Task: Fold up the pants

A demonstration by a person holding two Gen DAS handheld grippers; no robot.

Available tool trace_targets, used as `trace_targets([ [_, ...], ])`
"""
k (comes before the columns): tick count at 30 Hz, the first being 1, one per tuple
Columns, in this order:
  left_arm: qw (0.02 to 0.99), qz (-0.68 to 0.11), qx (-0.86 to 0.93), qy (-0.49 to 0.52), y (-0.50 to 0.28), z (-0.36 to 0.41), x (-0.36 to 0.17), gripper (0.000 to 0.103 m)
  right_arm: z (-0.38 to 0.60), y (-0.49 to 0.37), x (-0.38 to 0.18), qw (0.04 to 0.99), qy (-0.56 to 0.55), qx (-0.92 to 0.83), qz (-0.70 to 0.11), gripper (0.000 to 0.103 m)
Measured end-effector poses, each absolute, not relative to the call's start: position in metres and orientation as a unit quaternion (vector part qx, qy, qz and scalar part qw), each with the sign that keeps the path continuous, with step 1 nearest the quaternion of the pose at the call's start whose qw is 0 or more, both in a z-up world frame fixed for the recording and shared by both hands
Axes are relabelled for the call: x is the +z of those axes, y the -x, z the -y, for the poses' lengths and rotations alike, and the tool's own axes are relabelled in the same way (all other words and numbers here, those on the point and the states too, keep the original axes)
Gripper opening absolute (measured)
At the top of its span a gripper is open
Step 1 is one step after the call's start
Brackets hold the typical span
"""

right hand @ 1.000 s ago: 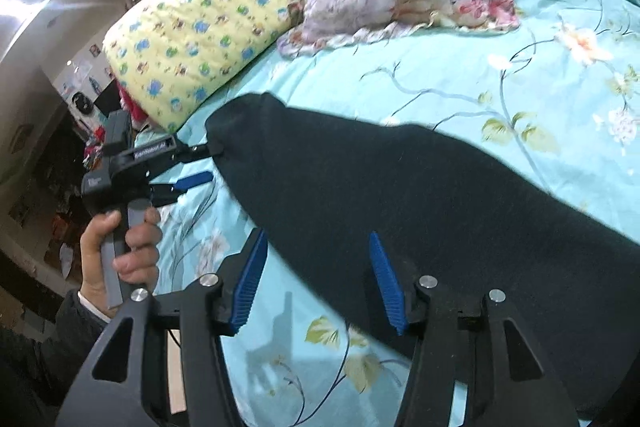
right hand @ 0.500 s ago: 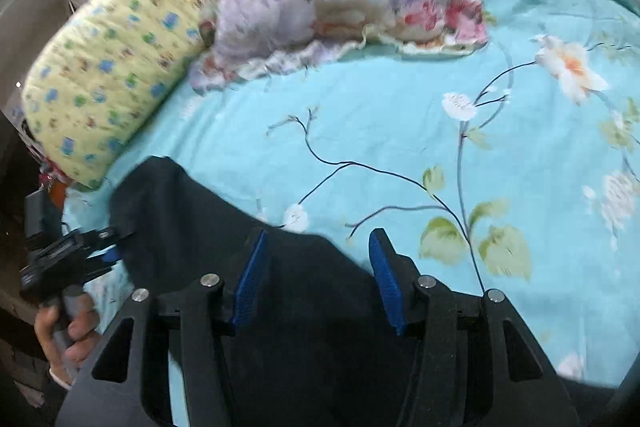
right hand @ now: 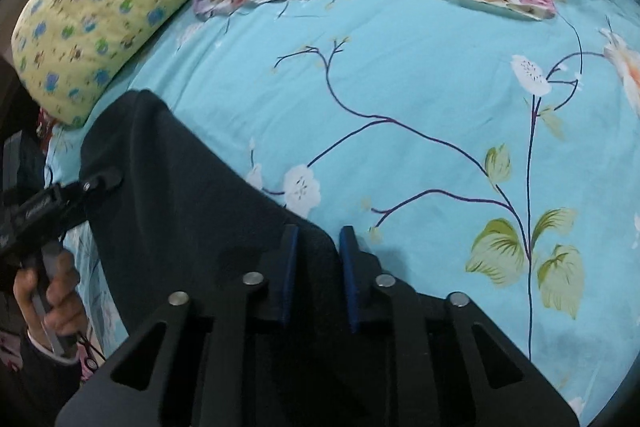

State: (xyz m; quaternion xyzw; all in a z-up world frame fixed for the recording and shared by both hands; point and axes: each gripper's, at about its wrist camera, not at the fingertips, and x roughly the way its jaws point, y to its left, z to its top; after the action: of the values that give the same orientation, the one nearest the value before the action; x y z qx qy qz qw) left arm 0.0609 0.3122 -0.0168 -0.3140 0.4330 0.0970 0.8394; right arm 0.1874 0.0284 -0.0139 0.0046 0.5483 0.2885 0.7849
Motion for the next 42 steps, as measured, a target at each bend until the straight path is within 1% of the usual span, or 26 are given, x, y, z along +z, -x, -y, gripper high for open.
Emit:
trace_targets([
  [2, 0.846, -0.426, 0.091, 0.308, -0.059, -0.309, -0.013, 0.032, -0.03, -0.18, -0.007, 0.792, 0.007, 0.289, -0.537, 0.013],
  [5, 0.854, -0.411, 0.077, 0.308, -0.049, -0.309, 0.0, 0.025, -0.035, -0.17, 0.007, 0.807, 0.022, 0.287, -0.516, 0.012],
  [11, 0.872, -0.364, 0.057, 0.322, -0.013, -0.318, 0.037, 0.025, -0.035, -0.158, 0.049, 0.848, 0.033, 0.27, -0.455, 0.011],
  [15, 0.877, -0.348, 0.062, 0.326, 0.005, -0.33, 0.052, 0.025, -0.044, -0.159, 0.059, 0.863, 0.039, 0.264, -0.43, 0.01],
  [19, 0.875, -0.358, 0.084, 0.315, 0.005, -0.34, 0.043, 0.025, -0.063, -0.161, 0.046, 0.859, 0.047, 0.268, -0.434, 0.01],
  [24, 0.868, -0.392, 0.108, 0.286, -0.006, -0.342, 0.013, 0.025, -0.073, -0.172, 0.019, 0.852, 0.038, 0.26, -0.453, 0.01],
  [25, 0.866, -0.398, 0.113, 0.281, -0.007, -0.342, 0.008, 0.026, -0.071, -0.176, 0.013, 0.848, 0.026, 0.26, -0.461, 0.011],
  [28, 0.865, -0.404, 0.137, 0.264, -0.004, -0.339, 0.006, 0.038, -0.062, -0.178, 0.007, 0.843, -0.01, 0.259, -0.471, 0.015],
  [29, 0.867, -0.401, 0.148, 0.257, -0.001, -0.339, 0.008, 0.044, -0.058, -0.177, 0.008, 0.843, -0.022, 0.259, -0.47, 0.015],
  [33, 0.877, -0.379, 0.176, 0.237, 0.013, -0.339, 0.023, 0.054, -0.051, -0.167, 0.023, 0.853, -0.022, 0.254, -0.456, 0.015],
  [34, 0.878, -0.375, 0.178, 0.238, 0.016, -0.34, 0.027, 0.059, -0.048, -0.164, 0.027, 0.854, -0.029, 0.257, -0.452, 0.015],
  [36, 0.881, -0.367, 0.173, 0.243, 0.021, -0.338, 0.036, 0.06, -0.042, -0.158, 0.035, 0.854, -0.046, 0.259, -0.449, 0.015],
  [38, 0.884, -0.361, 0.167, 0.246, 0.023, -0.333, 0.045, 0.067, -0.036, -0.151, 0.04, 0.854, -0.058, 0.262, -0.446, 0.016],
  [40, 0.888, -0.356, 0.157, 0.244, 0.024, -0.323, 0.053, 0.068, -0.027, -0.138, 0.046, 0.856, -0.066, 0.264, -0.439, 0.016],
  [41, 0.89, -0.355, 0.152, 0.241, 0.024, -0.318, 0.056, 0.071, -0.024, -0.131, 0.048, 0.857, -0.068, 0.265, -0.436, 0.017],
  [42, 0.892, -0.357, 0.146, 0.236, 0.022, -0.312, 0.059, 0.073, -0.021, -0.125, 0.049, 0.858, -0.069, 0.264, -0.436, 0.022],
])
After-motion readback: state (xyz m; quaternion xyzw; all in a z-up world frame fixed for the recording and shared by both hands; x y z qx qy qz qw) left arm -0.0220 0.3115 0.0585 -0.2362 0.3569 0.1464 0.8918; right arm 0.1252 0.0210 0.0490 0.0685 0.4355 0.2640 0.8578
